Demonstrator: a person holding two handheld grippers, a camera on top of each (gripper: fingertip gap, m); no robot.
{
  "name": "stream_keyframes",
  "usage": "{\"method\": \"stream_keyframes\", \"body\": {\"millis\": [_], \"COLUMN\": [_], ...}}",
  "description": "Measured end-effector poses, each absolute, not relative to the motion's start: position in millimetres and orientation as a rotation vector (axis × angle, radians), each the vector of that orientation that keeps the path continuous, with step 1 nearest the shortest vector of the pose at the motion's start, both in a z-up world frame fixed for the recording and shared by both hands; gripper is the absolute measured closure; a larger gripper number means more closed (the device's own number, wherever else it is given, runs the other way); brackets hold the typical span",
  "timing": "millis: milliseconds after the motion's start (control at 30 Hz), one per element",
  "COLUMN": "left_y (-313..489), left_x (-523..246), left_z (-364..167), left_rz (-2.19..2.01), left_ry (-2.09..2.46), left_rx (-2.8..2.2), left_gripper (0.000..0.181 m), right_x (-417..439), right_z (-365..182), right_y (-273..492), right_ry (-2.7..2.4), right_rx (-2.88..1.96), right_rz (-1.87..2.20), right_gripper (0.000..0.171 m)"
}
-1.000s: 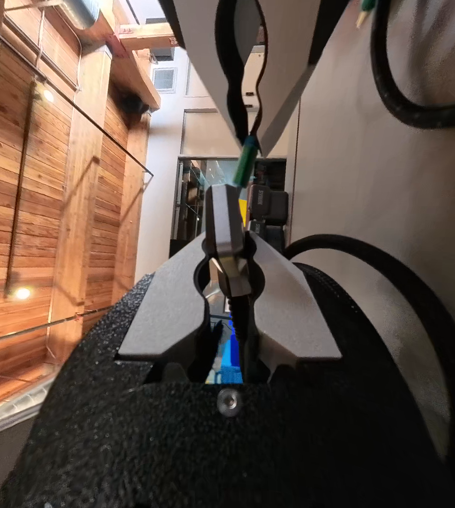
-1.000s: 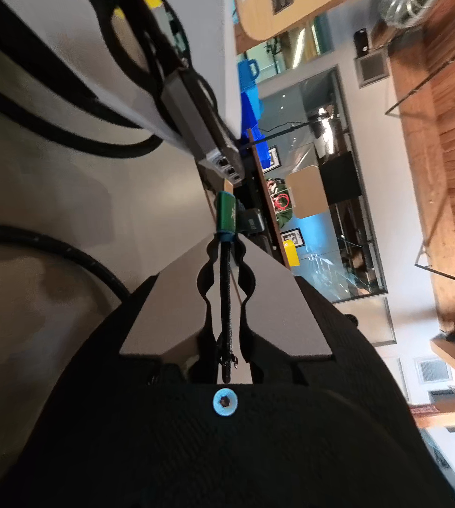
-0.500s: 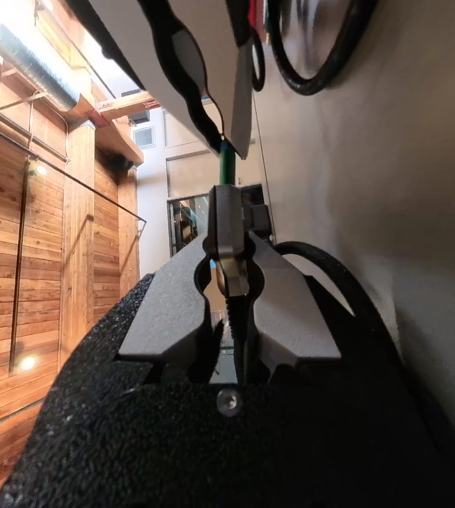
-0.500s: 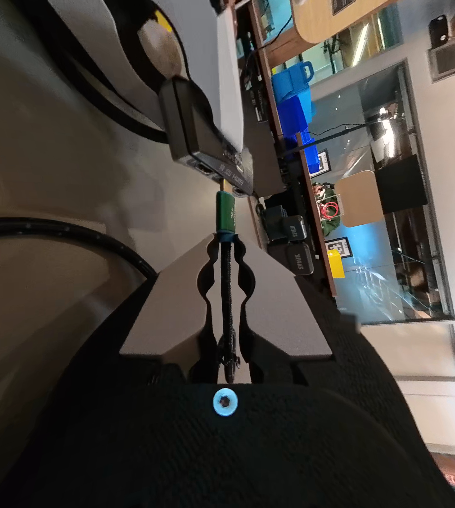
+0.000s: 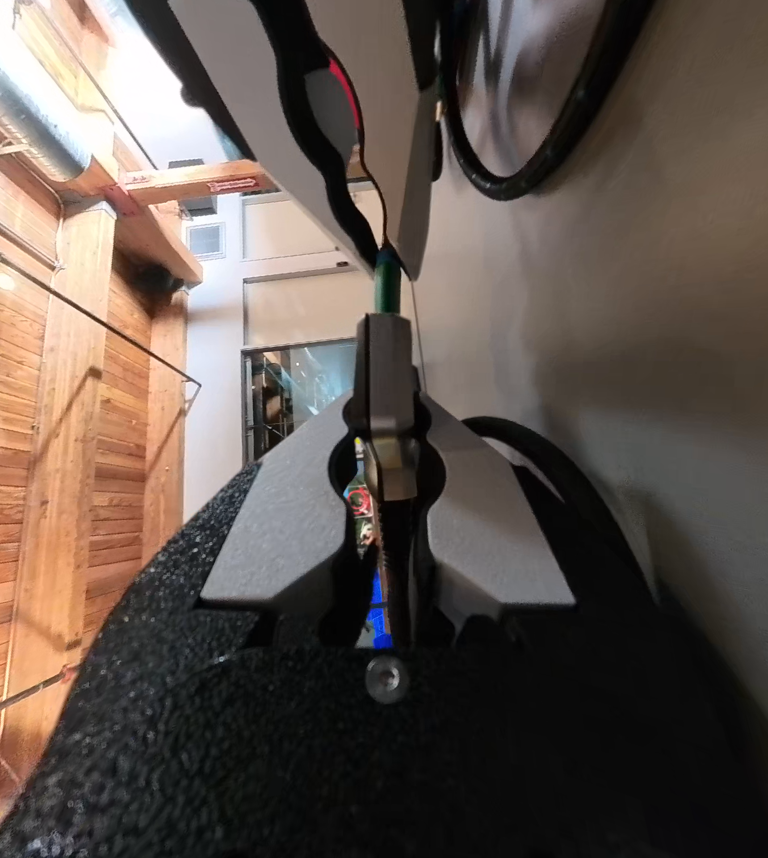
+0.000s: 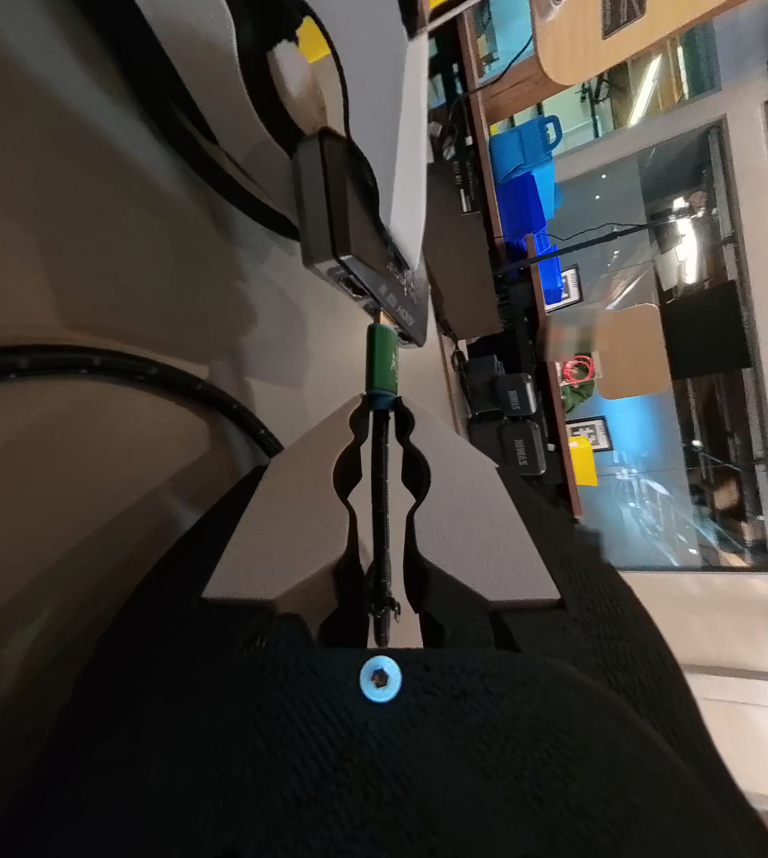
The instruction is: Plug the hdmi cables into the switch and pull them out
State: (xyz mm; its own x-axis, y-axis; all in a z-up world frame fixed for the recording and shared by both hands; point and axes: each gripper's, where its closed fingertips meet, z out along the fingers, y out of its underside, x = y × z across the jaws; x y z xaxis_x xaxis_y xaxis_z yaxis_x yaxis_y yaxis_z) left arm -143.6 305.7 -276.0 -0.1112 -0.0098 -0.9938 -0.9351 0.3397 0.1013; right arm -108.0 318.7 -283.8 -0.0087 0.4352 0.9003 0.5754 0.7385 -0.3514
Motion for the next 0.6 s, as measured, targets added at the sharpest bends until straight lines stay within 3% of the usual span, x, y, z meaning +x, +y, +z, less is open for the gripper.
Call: {"method": "stream_keyframes", "body": {"millis": [500,600], "left_y": [315,325], "left_x": [-144,-159], "left_z": [-277,-273], "left_rz": [0.971,1.026], "left_ry": [1.343,1.256], "left_rx": [-1.091,-1.174], "left_gripper": [0.164,0.163], "right_x": [-109,-107], "right_z": [-282,-250], "right_y": [325,325], "right_ry": [-1.592,-1.440], "right_rx": [-0.951,-0.876], "right_rz": [-0.050,-0.042], "right_gripper": [0.162,0.140]}}
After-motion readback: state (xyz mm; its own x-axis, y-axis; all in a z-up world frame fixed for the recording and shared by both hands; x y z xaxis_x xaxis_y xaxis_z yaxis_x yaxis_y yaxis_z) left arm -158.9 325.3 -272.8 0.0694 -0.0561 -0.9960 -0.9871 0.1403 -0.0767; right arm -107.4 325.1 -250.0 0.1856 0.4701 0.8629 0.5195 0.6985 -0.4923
